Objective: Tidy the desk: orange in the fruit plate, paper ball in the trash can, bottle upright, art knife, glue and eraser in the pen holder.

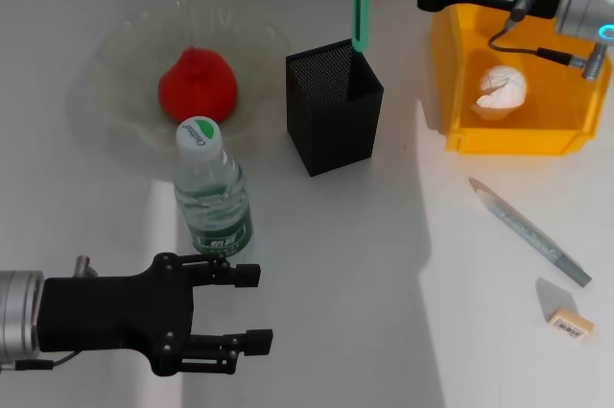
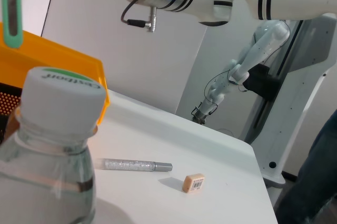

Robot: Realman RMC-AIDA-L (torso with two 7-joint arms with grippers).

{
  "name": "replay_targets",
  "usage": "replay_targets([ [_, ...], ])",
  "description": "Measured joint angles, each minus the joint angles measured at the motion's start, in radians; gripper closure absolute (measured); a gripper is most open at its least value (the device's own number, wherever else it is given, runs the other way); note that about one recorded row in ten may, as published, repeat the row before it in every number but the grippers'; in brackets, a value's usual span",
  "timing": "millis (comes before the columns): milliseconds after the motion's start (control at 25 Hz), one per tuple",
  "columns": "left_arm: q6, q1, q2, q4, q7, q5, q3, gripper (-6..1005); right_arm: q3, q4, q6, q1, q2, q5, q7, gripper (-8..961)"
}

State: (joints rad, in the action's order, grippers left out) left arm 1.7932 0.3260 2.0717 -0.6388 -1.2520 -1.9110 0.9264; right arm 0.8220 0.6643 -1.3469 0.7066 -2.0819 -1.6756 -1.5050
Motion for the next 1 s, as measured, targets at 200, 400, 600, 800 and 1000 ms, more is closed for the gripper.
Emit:
replay_targets([
  [200, 0.0, 0.0, 0.0, 0.004, 0.0, 0.008, 0.001, 231, -0.004, -0.145, 0.061, 0.055, -0.004, 0.013, 0.121, 876],
  [400, -0.002, -0.002, -0.001, 0.005, 0.0, 0.009, 0.001, 230, 0.0, -0.178, 0.096, 0.058, -0.004, 0.05, 0.132, 845],
  [600, -0.002, -0.002, -0.001, 0.006, 0.001, 0.009, 0.002, 230, 0.001, -0.177, 0.091, 0.049, -0.004, 0.055, 0.135, 752],
  [800, -0.002, 0.0, -0.001, 0.008, 0.002, 0.009, 0.002, 231, 0.001, -0.143, 0.053, 0.033, 0.002, 0.054, 0.111, 660],
  [1000, -0.002, 0.002, -0.001, 0.014, 0.006, 0.01, 0.002, 230, 0.027, 0.094, -0.039, -0.039, 0.005, -0.032, -0.11, 427],
])
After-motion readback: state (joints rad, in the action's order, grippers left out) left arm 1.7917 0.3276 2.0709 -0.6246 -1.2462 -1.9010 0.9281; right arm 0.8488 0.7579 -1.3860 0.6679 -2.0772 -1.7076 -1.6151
